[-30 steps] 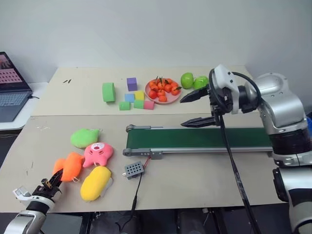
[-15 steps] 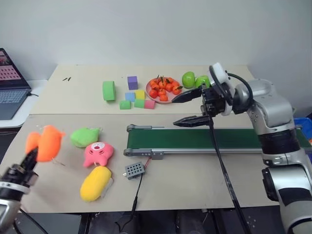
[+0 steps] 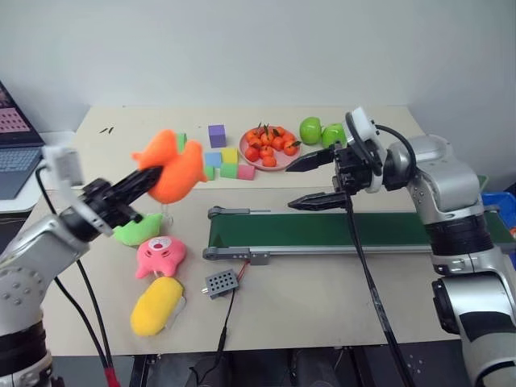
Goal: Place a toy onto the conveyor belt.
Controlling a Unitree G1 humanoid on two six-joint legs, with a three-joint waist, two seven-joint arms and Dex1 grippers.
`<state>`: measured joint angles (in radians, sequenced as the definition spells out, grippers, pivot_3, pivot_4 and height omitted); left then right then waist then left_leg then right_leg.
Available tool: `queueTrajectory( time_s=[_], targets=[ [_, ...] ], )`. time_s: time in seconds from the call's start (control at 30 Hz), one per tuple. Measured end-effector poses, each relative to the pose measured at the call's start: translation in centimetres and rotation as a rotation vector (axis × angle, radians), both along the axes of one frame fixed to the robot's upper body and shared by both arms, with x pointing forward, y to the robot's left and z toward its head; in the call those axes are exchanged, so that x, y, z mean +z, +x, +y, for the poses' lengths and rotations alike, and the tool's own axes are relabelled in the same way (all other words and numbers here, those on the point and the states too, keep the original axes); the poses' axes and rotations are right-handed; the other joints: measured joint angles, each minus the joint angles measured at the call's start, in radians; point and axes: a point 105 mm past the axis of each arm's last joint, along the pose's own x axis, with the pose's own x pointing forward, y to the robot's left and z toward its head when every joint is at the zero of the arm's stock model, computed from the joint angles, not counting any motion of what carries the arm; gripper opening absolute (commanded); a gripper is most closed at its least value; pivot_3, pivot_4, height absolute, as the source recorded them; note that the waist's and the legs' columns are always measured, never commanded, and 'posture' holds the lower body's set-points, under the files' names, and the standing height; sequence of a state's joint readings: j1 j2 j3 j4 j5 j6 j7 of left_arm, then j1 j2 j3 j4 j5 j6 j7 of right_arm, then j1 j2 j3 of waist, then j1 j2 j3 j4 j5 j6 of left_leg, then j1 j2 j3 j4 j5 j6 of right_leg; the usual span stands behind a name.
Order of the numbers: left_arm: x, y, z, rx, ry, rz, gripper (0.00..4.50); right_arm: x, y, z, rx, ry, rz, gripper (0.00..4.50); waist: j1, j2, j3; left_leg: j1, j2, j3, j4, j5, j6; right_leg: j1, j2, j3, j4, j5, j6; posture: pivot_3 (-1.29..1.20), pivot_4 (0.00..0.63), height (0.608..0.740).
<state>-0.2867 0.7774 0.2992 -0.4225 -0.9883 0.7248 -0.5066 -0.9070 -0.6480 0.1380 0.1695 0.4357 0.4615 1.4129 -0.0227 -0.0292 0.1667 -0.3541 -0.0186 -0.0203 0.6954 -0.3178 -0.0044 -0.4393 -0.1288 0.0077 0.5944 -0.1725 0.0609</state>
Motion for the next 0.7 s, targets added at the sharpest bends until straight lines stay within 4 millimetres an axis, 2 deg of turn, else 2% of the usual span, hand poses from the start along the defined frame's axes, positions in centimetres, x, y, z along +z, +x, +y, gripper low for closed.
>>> queueTrajectory(
  time_s=[0.07,0.17,0.23,0.37,0.47,0.57,0.7],
  targets=[
    [-0.4,0.6,-1.4,-0.016,0.158,-0.073,0.05,-0.2,0.0,-0.2,-0.008,-0.001,0.002,4.5,-0.001,0.0,0.0,-0.001,0.0,0.0,-0.001,0.0,0.0,-0.001,0.001,0.0,-0.001,0.0,0.0,0.0,0.15,0.738],
    [-0.8,1.7,-2.2,0.015,0.457,-0.256,0.05,-0.3,0.1,-0.4,-0.026,0.002,0.005,4.5,-0.001,0.0,0.0,-0.002,0.0,0.001,-0.002,0.0,0.0,-0.003,0.001,0.0,-0.001,0.0,0.0,0.0,0.15,0.738],
    [-0.7,2.4,-2.5,0.049,0.713,-0.497,0.05,-0.3,0.1,-0.4,-0.033,0.003,0.0,4.5,0.002,0.001,0.0,-0.004,0.0,0.002,-0.002,0.0,0.001,-0.003,0.001,0.0,-0.002,0.0,0.0,0.0,0.15,0.738],
    [-1.4,2.4,-3.2,0.022,0.976,-0.807,0.05,-0.2,0.1,-0.3,-0.035,0.003,-0.011,4.5,0.007,0.001,0.001,-0.004,0.0,0.002,-0.001,-0.001,0.001,-0.004,0.001,0.0,-0.002,0.0,0.0,0.0,0.15,0.738],
    [-2.4,2.0,-3.6,-0.018,1.093,-0.958,0.05,-0.2,0.1,-0.4,-0.044,0.007,-0.013,4.5,0.009,0.001,0.001,-0.004,0.001,0.002,0.0,-0.001,0.003,-0.004,0.001,0.0,-0.002,0.0,0.0,0.0,0.15,0.738],
    [-3.4,1.6,-4.1,-0.042,1.132,-1.044,0.05,-0.2,0.2,-0.4,-0.048,0.009,-0.012,4.5,0.009,0.001,0.001,-0.005,0.001,0.002,0.0,-0.002,0.003,-0.004,0.001,-0.001,-0.001,0.0,0.0,0.0,0.15,0.738],
    [-6.2,0.9,-4.5,-0.086,1.196,-1.134,0.05,-0.3,0.2,-0.7,-0.064,0.019,-0.012,4.5,0.008,0.001,0.001,-0.004,0.001,0.002,0.0,-0.002,0.004,-0.004,0.0,-0.001,-0.001,0.0,0.001,0.0,0.15,0.738]
  ],
)
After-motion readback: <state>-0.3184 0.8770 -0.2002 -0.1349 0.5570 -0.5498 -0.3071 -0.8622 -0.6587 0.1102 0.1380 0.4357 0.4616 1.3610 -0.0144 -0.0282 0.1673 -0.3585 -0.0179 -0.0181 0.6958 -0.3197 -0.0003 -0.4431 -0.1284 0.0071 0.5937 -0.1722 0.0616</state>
